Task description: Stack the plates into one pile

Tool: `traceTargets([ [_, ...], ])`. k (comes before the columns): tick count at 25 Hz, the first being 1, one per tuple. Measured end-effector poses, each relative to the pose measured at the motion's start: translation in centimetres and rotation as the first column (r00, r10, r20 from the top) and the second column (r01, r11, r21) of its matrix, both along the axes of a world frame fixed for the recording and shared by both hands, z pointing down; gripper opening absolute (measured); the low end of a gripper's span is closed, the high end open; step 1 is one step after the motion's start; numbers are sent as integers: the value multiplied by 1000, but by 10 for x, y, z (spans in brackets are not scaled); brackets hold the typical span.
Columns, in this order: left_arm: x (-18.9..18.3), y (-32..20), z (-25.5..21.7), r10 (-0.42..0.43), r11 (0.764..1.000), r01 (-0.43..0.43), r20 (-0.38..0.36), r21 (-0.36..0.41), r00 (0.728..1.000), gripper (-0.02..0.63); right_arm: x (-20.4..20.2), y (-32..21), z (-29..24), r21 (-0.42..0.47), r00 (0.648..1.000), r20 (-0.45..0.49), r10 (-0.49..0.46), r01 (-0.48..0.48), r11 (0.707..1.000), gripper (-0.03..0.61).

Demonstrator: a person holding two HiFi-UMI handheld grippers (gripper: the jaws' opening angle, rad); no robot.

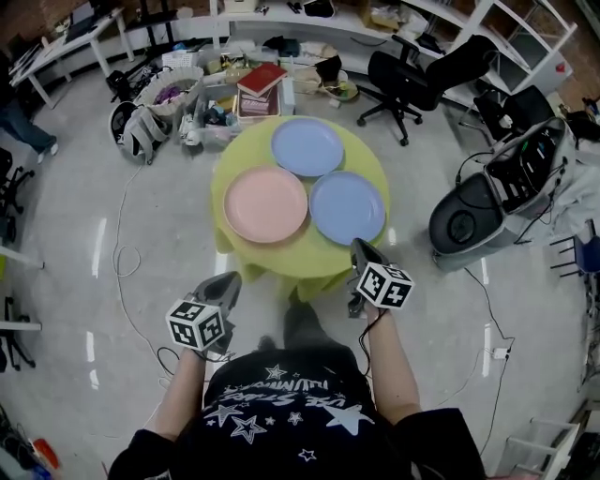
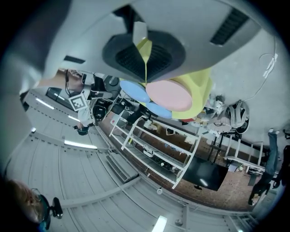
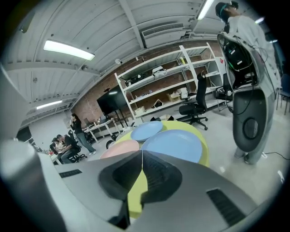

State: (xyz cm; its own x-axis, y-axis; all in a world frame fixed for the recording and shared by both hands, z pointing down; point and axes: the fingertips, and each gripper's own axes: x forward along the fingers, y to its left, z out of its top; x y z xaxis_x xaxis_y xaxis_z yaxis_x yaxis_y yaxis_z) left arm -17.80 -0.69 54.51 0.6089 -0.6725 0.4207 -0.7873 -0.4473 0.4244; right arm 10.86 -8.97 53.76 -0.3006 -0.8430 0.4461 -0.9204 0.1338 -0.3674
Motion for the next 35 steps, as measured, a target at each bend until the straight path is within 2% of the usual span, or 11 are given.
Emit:
traceTargets([
  [7, -7, -57, 3, -76, 997, 77, 33, -30, 997, 20, 3, -83, 5, -31, 998, 2, -56, 56, 998, 15],
  [11, -8, -90, 5, -128, 991, 128, 19, -36, 992, 20, 9, -124, 11, -42, 997, -2, -76, 76, 996, 15],
  [22, 29, -165, 1, -134, 990, 136, 59, -43, 989, 20, 26, -212, 23, -109, 990, -4, -139, 138, 984, 15],
  [30, 49, -195, 7, -153, 986, 161, 138, -47, 979, 20, 35, -264, 40, -159, 973, -65, -223, 211, 965, 17],
  [35, 51, -205, 14, -182, 981, 191, 179, -36, 967, 20, 27, -283, 63, -228, 962, -26, -271, 258, 939, 17],
])
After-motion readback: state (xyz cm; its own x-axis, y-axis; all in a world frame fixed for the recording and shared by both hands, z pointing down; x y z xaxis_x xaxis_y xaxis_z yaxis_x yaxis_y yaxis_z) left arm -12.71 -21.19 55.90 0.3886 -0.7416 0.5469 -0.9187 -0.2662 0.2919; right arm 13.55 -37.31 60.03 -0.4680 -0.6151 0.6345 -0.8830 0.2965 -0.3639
